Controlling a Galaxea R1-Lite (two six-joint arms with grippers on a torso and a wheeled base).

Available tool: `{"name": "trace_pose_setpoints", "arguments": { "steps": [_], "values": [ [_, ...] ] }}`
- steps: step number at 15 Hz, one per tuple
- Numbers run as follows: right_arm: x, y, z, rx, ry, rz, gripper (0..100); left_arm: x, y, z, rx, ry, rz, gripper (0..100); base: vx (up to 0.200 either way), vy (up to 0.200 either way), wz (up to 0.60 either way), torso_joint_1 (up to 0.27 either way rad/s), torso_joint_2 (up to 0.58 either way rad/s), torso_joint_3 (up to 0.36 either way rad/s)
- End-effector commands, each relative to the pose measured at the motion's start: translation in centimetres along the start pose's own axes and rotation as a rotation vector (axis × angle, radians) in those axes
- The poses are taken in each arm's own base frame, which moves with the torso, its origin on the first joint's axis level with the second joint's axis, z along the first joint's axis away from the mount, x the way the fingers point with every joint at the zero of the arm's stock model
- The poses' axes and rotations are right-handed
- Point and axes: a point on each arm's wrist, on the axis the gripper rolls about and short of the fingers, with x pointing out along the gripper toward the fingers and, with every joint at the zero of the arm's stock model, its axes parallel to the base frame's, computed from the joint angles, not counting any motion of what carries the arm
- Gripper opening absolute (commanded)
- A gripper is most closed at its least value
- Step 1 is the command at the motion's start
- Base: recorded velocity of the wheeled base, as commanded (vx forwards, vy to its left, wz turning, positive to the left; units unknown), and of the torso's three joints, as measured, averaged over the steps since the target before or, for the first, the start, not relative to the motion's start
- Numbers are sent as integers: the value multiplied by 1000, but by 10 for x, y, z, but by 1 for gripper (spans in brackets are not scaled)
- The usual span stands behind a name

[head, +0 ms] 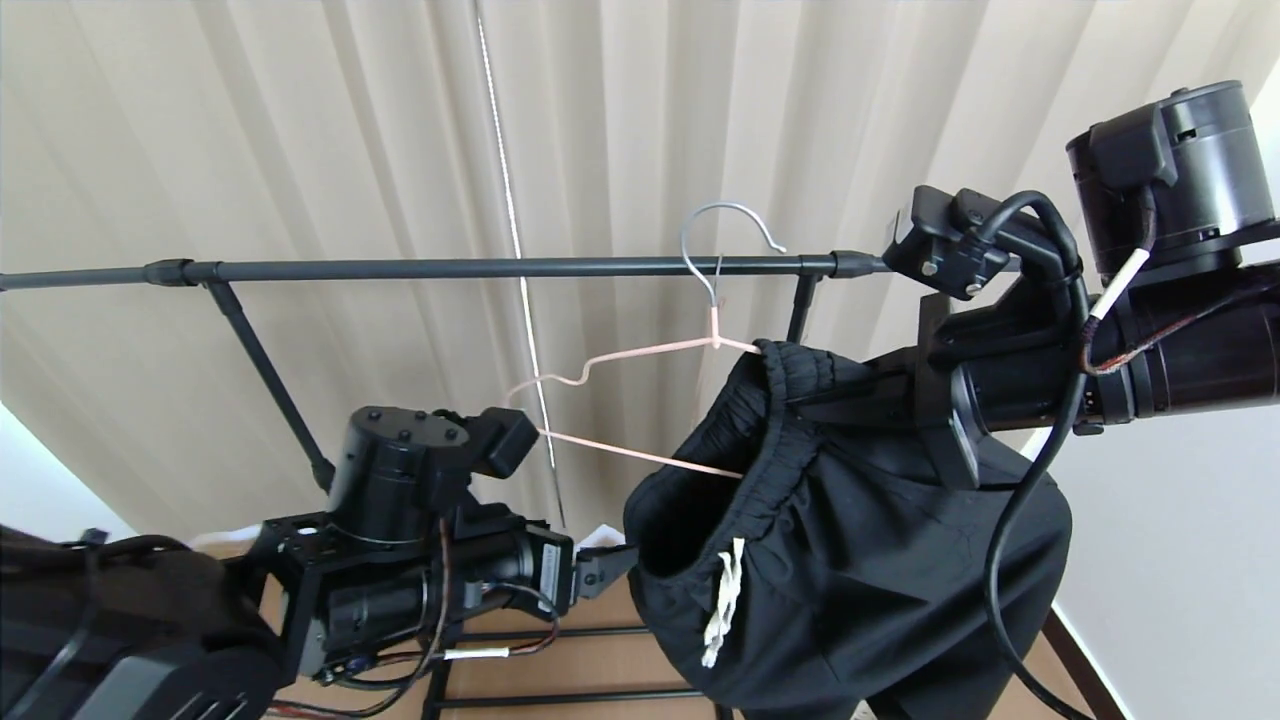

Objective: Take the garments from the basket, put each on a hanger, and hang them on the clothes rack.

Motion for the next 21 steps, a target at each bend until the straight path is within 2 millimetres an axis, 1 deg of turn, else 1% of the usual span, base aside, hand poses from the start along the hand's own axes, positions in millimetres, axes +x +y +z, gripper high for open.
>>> {"name": "trace_pose_setpoints", "arguments": {
  "steps": [1, 3, 4, 6, 7, 8, 10, 14, 16, 18, 20, 21],
  "values": [
    [-4, 2, 1, -3, -8, -2, 0, 40, -2, -7, -4, 56, 33, 100, 0, 0, 0, 0, 0, 0],
    [-5, 3, 0, -7, -16, -2, 0, 51, -5, -5, -8, 55, 42, 100, 0, 0, 0, 0, 0, 0],
    [-5, 3, 0, -8, -18, -3, 0, 53, -8, -6, -6, 58, 34, 100, 0, 0, 0, 0, 0, 0],
    [-2, 9, 1, -20, -22, 17, 0, 62, -10, -7, -1, 66, 29, 100, 0, 0, 0, 0, 0, 0],
    [-5, 11, 0, -23, -27, 17, 0, 63, -11, -8, -1, 67, 35, 100, 0, 0, 0, 0, 0, 0],
    [-6, 12, -1, -21, -23, 19, 0, 63, -11, -9, 1, 65, 48, 0, 0, 0, 0, 0, 0, 0],
    [-7, 12, -2, -17, -21, 18, 0, 62, -13, -8, 7, 58, 61, 0, 0, 0, 0, 0, 0, 0],
    [-17, 16, -7, -18, -33, 8, 0, 61, -10, -7, 4, 51, 81, 0, 0, 0, 0, 0, 0, 0],
    [-16, 11, -18, -9, -43, -26, 0, 55, -11, -1, 3, 19, 103, 0, 0, 0, 0, 0, 0, 0],
    [-12, 2, -35, 15, -45, -67, 0, 45, -14, 8, 6, -20, 95, 0, 0, 0, 0, 0, 0, 0],
    [-11, 2, -50, 34, -79, -39, 0, 41, -15, 12, 6, -40, 91, 0, 0, 0, 0, 0, 0, 0],
    [-11, 3, -62, 43, -104, -42, 0, 41, -13, 15, 3, -47, 95, 0, 0, 0, 0, 0, 0, 0]
  ]
}}
